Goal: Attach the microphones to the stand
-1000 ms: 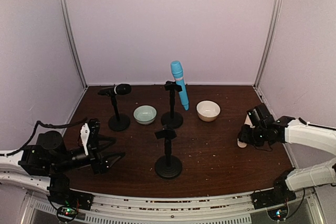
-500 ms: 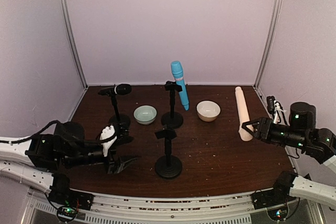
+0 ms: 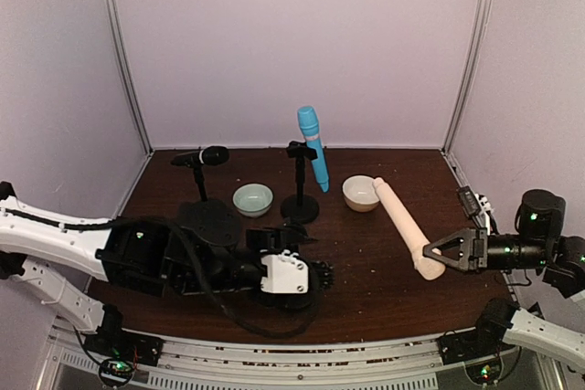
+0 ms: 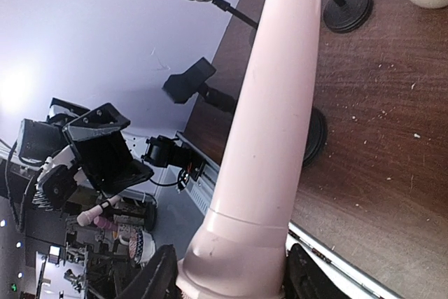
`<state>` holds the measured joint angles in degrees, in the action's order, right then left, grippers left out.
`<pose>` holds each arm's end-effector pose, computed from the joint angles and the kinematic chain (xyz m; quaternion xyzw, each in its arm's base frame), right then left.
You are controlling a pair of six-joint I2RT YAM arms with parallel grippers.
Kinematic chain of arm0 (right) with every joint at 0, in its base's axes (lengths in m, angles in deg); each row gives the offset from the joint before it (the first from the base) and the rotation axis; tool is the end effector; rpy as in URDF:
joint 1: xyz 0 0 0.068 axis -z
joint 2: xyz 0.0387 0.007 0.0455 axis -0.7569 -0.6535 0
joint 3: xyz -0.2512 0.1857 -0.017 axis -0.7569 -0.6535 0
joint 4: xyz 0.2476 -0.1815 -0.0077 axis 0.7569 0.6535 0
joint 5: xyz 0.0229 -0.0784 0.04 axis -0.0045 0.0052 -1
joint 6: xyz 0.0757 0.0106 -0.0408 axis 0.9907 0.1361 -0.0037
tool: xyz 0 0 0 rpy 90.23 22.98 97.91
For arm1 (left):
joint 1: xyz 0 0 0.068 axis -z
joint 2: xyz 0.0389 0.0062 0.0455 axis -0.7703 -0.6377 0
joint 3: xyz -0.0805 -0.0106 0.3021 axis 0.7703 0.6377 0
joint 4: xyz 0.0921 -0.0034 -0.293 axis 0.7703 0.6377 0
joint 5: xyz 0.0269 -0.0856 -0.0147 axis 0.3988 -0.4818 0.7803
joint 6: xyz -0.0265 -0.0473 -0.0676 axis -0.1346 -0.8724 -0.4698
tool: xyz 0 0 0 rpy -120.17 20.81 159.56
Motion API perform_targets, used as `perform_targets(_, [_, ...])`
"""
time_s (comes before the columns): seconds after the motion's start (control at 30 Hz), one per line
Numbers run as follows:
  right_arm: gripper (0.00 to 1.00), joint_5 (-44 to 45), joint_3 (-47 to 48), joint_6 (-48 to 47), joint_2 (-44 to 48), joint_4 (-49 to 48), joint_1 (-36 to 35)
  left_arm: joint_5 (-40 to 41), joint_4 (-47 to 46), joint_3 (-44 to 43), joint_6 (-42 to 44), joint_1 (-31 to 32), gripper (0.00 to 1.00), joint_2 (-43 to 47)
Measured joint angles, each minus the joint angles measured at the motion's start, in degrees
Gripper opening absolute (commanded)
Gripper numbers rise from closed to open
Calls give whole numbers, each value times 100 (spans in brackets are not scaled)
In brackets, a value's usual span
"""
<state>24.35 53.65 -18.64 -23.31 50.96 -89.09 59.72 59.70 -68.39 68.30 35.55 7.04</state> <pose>0.0693 0.1117 0.3133 -0.1026 0.8002 0.5441 0.2302 0.0507 -0.3716 0.3364 0.6505 0.5120 -0.1381 0.5438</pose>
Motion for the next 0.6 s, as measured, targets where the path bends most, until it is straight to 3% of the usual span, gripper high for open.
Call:
perform_targets(0.27, [31, -671, -203, 391, 256, -81, -26, 76, -444, -1252, 1624, -96, 64, -1510])
perform_targets(0.6, [31, -1032, -212, 621, 343, -173, -26, 79, -909, -2065, 2778, -271, 64, -2695])
